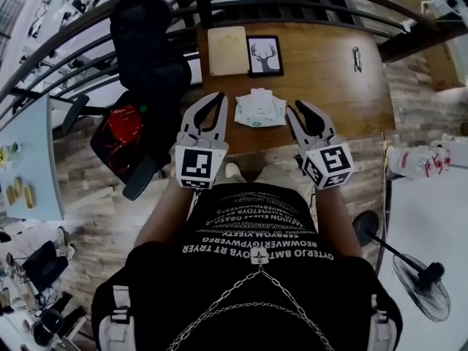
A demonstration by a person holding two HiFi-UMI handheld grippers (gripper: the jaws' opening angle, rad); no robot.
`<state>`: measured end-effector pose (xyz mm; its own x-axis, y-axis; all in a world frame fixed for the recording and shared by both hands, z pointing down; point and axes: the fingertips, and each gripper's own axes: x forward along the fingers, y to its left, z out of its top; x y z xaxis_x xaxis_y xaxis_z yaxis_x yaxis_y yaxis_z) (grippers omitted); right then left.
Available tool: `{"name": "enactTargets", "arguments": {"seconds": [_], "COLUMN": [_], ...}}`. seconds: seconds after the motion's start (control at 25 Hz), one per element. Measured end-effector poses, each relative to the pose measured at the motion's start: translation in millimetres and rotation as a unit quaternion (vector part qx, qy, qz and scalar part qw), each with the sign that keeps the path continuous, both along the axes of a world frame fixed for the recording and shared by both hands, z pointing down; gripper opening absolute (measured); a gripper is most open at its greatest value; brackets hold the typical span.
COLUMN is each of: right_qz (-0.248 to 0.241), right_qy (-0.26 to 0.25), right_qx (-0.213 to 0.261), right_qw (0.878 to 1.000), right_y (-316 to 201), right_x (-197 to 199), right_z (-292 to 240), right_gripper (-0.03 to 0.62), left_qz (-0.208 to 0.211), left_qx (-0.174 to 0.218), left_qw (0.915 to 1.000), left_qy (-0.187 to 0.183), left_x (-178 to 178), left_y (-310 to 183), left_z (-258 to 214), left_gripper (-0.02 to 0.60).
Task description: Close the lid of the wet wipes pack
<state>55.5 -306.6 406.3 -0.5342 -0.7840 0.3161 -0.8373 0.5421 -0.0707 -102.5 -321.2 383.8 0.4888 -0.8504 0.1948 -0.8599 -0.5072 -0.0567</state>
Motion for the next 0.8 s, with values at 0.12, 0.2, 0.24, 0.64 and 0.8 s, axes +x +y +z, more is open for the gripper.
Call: {"name": "enactTargets", "arguments": {"seconds": [0.12, 0.2, 0.24, 0.64, 0.8], "right_qz": [0.001, -0.002, -0.004, -0.036, -0.054], "right_qy": [0.002, 0.005, 0.006, 0.009, 0.013], "right_qx": [-0.006, -0.013, -0.016, -0.048, -0.066], "right_qw": [1.0, 1.0, 1.0, 0.998, 0.996], "right_y": [-5.8, -8.8, -10.4, -43.5, -54.0], "right_x": [4.3, 6.3, 6.8, 9.8, 12.5], "right_z": [5.7, 12.2, 16.2, 55.5, 76.5], "right_gripper": [0.1, 0.1, 0.101, 0.105, 0.106], "left_qz": [0.001, -0.002, -0.004, -0.011, -0.02], "left_qx": [-0.013, -0.021, -0.022, -0.054, -0.07], "left_qw": [0.9999, 0.9998, 0.9997, 0.9985, 0.9973], "left_qy": [-0.003, 0.004, 0.007, -0.003, -0.011], "left_x": [2.3, 2.3, 2.2, 15.8, 18.1], "left_y": [-5.3, -8.2, -9.4, -25.6, -34.1], "left_z": [10.3, 13.4, 14.2, 45.8, 64.0], "left_gripper": [0.028, 0.028, 0.028, 0.028, 0.028]}}
